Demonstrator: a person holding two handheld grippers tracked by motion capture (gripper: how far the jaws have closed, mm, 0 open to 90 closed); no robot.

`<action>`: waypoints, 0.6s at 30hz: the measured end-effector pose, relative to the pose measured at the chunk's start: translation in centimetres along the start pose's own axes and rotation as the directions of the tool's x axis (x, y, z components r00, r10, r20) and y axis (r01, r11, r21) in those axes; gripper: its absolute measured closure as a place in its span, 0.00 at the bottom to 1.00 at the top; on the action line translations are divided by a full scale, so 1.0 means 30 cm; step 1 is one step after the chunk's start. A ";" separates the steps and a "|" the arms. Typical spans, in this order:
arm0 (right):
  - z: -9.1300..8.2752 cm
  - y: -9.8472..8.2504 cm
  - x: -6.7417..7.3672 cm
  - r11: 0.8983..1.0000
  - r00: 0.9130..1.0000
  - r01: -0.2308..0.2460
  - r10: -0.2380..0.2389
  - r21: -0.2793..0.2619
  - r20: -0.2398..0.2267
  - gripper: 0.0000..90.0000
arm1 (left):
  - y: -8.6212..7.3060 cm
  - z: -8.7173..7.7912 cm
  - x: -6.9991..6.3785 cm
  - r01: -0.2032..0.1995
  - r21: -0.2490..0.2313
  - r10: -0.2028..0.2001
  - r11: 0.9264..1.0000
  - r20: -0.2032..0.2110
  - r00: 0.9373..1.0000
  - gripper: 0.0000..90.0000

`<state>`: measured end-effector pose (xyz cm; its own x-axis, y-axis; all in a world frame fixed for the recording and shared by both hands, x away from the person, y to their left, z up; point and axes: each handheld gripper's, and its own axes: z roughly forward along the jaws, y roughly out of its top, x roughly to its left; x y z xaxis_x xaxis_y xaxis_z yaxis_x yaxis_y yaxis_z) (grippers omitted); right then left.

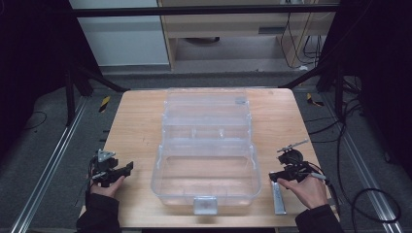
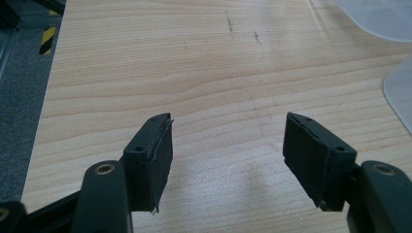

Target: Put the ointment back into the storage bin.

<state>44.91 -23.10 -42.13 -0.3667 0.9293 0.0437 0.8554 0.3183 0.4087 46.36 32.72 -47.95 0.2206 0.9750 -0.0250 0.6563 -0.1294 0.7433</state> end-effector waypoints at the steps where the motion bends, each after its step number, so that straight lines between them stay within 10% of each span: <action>1: 0.003 0.000 0.001 1.000 1.000 0.000 0.000 0.004 0.000 0.43 | 0.000 0.000 0.000 0.000 0.000 0.000 1.000 0.000 1.000 0.39; 18: 0.062 -0.014 0.002 0.994 1.000 -0.029 0.030 0.105 -0.007 0.57 | 0.000 0.001 -0.001 -0.004 0.005 0.004 1.000 0.004 1.000 0.39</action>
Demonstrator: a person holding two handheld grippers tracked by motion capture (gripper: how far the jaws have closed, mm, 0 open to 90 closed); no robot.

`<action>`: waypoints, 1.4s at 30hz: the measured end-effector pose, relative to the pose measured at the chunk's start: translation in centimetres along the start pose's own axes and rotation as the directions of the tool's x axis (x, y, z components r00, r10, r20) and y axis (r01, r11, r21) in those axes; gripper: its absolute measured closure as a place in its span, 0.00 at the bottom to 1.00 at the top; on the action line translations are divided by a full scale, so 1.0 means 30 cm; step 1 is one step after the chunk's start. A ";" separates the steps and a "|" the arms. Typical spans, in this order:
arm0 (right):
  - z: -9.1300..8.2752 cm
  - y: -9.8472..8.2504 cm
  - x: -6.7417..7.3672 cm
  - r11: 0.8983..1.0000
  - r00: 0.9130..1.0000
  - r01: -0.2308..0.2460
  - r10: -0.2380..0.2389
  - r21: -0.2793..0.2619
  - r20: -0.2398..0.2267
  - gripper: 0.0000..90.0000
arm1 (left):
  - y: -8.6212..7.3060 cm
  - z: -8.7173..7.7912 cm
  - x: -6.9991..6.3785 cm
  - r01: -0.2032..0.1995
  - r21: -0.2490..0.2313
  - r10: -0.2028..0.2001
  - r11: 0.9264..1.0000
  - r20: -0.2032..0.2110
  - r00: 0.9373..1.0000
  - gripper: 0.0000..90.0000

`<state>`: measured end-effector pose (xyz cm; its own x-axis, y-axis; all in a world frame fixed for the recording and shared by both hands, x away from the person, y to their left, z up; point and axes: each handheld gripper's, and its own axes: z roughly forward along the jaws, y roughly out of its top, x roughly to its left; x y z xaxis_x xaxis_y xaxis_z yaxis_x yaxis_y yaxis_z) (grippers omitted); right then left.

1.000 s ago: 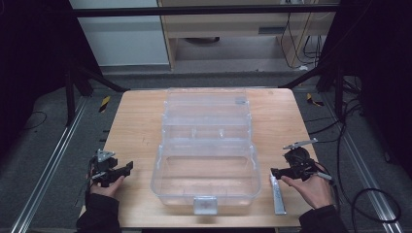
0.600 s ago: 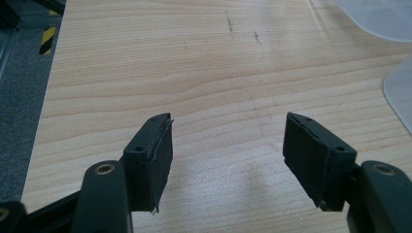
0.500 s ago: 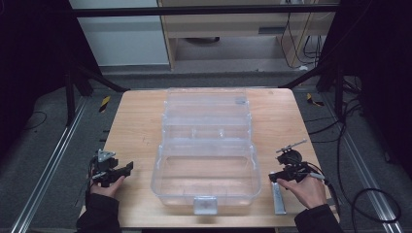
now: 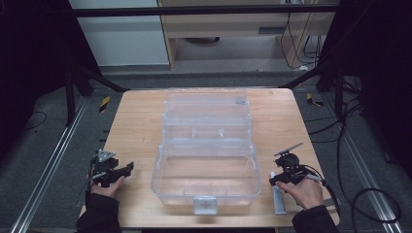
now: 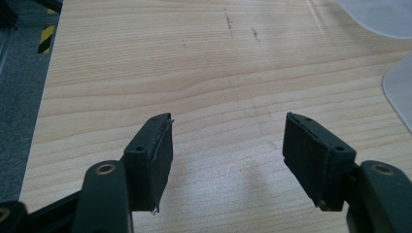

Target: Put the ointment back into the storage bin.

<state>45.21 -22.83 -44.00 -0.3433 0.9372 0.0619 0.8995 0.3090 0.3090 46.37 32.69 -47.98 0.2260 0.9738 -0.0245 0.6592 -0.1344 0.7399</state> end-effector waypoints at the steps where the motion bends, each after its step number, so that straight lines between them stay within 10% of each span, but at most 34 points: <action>1: 0.002 0.002 0.001 1.000 1.000 -0.001 0.001 0.004 -0.003 0.58 | 0.000 0.000 0.000 0.001 0.000 -0.001 1.000 0.000 1.000 0.39; 42: 0.087 0.014 0.002 0.989 0.998 0.061 -0.059 0.133 -0.017 0.77 | -0.001 0.004 0.001 -0.002 0.008 0.002 1.000 0.007 1.000 0.40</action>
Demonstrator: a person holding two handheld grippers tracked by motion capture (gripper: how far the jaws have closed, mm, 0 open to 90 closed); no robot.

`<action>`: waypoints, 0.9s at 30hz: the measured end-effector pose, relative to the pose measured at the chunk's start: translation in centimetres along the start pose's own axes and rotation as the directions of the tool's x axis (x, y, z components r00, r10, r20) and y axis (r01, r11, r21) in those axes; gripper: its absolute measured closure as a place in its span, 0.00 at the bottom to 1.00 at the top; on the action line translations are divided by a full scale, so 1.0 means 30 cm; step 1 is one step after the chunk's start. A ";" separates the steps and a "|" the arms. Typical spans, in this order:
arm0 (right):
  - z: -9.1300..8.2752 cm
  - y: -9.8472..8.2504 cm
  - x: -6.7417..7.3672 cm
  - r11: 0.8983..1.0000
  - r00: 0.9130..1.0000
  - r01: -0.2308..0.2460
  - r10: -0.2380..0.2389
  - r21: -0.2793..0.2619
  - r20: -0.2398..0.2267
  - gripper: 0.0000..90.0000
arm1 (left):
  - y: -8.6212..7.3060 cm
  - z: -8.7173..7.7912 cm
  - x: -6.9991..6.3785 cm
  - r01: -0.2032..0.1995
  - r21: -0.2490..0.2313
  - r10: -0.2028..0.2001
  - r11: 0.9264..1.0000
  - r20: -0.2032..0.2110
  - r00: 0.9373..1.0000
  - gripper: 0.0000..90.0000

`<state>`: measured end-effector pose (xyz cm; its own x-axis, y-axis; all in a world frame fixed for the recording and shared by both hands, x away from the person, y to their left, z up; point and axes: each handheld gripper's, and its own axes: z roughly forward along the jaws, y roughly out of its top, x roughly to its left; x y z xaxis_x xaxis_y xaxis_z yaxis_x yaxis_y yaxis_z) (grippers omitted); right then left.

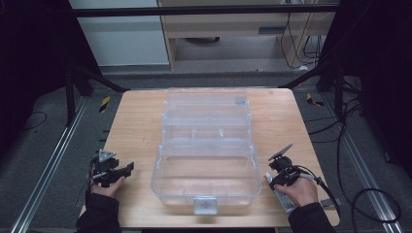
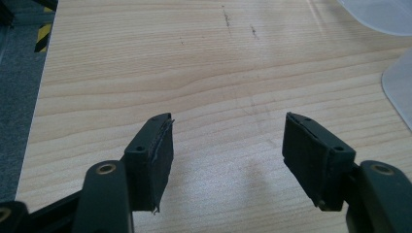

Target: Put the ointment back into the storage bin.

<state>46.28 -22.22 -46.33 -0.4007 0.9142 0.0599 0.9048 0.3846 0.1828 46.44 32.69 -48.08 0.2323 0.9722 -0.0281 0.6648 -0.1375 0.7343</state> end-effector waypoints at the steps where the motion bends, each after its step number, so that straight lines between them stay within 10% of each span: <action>1: 0.000 0.001 -0.001 1.000 1.000 0.001 -0.001 0.003 -0.002 0.77 | 0.000 0.000 0.000 -0.001 0.001 0.001 1.000 -0.001 1.000 0.40; 12: -0.016 0.008 -0.014 0.999 1.000 0.012 -0.012 0.030 -0.021 0.78 | 0.001 0.002 -0.003 -0.001 0.007 0.001 1.000 0.002 1.000 0.40; 27: -0.187 0.013 -0.034 0.986 0.998 0.021 -0.031 -0.164 -0.057 0.78 | 0.000 0.002 -0.001 -0.004 0.008 0.004 1.000 0.000 1.000 0.40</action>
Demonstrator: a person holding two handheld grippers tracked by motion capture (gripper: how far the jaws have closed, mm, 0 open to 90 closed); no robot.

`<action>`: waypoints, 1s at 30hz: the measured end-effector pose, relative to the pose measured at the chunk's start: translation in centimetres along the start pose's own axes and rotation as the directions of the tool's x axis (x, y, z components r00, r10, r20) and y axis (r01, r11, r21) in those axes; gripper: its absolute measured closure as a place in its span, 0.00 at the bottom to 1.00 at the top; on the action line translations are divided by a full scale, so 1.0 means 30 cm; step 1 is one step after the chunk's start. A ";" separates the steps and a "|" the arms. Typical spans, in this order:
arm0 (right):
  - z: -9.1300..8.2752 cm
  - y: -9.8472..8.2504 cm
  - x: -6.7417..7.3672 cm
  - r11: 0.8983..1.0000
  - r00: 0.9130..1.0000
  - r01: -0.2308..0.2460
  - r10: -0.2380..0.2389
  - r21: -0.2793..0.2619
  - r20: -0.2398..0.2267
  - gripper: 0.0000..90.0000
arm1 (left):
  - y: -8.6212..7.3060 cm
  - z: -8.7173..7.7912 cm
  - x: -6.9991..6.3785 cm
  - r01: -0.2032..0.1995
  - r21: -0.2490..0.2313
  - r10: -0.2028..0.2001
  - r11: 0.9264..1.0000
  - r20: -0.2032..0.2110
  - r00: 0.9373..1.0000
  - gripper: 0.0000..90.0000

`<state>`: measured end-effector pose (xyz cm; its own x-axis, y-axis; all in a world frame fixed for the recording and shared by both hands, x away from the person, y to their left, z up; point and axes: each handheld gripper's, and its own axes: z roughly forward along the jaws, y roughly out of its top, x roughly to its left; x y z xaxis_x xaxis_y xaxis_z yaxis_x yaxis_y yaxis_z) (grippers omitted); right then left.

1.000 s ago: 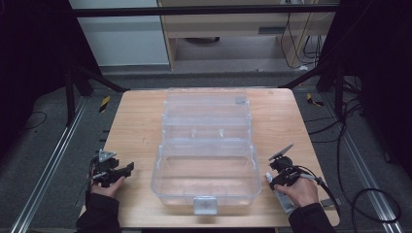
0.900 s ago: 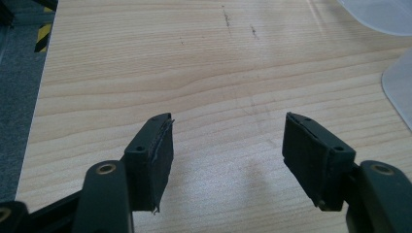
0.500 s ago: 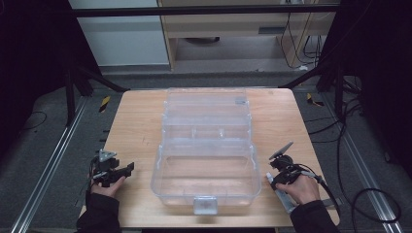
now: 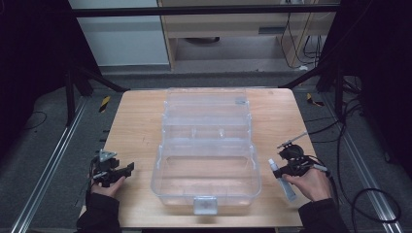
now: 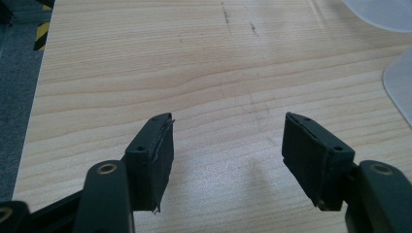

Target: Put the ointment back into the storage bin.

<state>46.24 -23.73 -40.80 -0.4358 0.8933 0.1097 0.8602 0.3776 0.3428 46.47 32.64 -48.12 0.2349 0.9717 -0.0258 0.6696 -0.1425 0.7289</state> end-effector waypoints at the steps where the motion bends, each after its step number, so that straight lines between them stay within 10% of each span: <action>1: -0.015 0.005 -0.001 0.999 1.000 0.014 -0.014 -0.035 0.005 0.78 | 0.000 -0.001 0.000 0.001 -0.002 -0.001 1.000 0.001 1.000 0.40; 30: -0.262 0.112 0.096 0.941 0.980 0.194 -0.196 -0.279 0.020 0.78 | -0.001 0.006 -0.001 -0.003 0.009 0.003 1.000 0.006 1.000 0.41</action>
<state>45.78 -21.79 -31.99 -0.5907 0.8066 0.0218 0.6507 0.4602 0.6040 46.57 32.58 -48.26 0.2412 0.9701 -0.0277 0.6755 -0.1473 0.7225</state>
